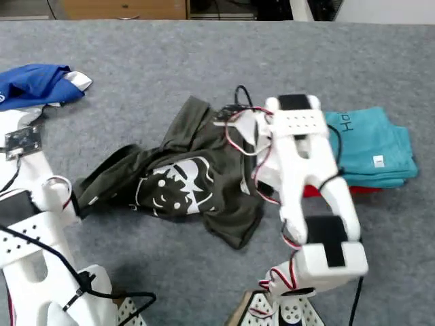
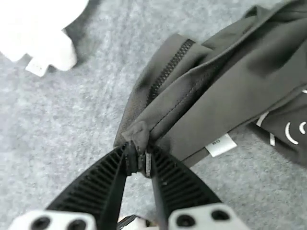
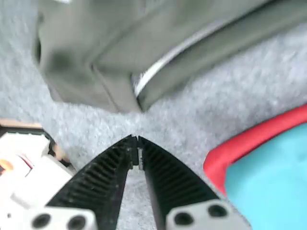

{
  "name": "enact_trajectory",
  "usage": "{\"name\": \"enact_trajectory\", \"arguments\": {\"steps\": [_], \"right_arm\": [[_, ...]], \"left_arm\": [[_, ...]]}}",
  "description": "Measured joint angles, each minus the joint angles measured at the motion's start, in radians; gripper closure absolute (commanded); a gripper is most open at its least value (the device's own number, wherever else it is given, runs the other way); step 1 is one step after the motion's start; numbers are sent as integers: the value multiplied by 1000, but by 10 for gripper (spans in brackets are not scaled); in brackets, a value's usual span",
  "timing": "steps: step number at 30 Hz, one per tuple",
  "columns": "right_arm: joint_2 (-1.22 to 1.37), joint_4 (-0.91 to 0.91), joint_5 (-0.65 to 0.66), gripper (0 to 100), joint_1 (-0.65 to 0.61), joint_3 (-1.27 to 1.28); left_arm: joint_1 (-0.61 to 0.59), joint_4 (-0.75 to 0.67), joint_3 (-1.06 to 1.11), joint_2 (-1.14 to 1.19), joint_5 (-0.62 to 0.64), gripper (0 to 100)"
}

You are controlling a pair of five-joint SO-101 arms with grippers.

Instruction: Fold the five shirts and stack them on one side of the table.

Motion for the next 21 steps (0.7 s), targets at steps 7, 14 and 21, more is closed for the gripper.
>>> {"name": "enact_trajectory", "arguments": {"steps": [7, 14, 21], "right_arm": [[-175, 3, 104, 986, 25, 115], [-258, 5, 81, 805, 9, 49], [-5, -40, -107, 749, -155, -203]], "left_arm": [[-31, 32, 0, -25, -55, 981], [-31, 32, 6, -44, -55, 981], [-31, 32, 6, -44, -55, 981]]}}
